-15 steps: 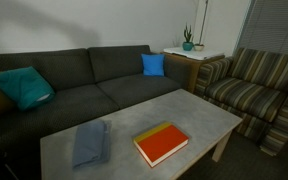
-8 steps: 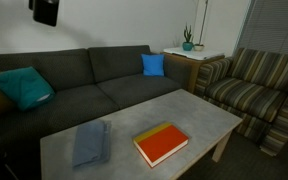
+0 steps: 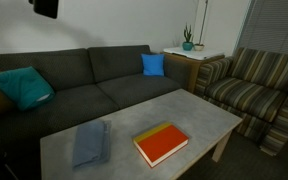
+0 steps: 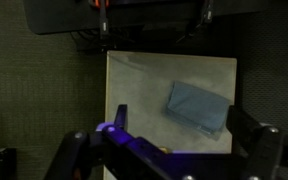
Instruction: Open the red book
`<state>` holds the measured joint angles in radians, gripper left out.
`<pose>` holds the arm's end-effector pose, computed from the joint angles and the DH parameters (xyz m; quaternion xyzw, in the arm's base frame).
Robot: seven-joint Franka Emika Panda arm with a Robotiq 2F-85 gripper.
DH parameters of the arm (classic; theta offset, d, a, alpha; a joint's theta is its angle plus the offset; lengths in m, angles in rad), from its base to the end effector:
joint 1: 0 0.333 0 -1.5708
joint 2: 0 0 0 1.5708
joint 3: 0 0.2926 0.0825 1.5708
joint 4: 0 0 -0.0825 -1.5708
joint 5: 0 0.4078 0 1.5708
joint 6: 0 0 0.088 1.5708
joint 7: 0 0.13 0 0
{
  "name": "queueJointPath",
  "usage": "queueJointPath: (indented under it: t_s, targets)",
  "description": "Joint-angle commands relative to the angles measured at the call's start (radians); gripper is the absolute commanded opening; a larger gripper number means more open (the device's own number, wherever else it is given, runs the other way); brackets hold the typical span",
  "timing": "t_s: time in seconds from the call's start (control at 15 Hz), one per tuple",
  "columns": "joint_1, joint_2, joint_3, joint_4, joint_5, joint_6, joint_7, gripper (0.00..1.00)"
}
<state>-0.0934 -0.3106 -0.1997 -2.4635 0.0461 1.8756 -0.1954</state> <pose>0.4086 -0.1143 0.3303 -0.9874 0.0493 0.1252 0.0829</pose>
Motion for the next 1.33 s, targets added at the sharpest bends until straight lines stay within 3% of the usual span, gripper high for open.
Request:
queueJointPath:
  t_s: [0.0,0.27,0.47,0.6,0.67,0.87,1.27]
  targets:
    - [-0.008,0.022,0.016,-0.003,-0.022,0.098,-0.027,1.00]
    - [0.005,0.134,0.011,0.028,-0.021,0.287,-0.086,1.00]
    - [0.036,0.268,0.017,0.070,0.031,0.405,-0.230,1.00]
    - [0.046,0.371,0.032,0.122,0.076,0.439,-0.339,1.00]
    - [0.023,0.258,0.038,0.050,0.038,0.412,-0.245,1.00]
    - [0.023,0.363,0.061,0.107,0.055,0.435,-0.298,1.00]
    - [0.022,0.370,0.062,0.121,0.054,0.435,-0.303,1.00]
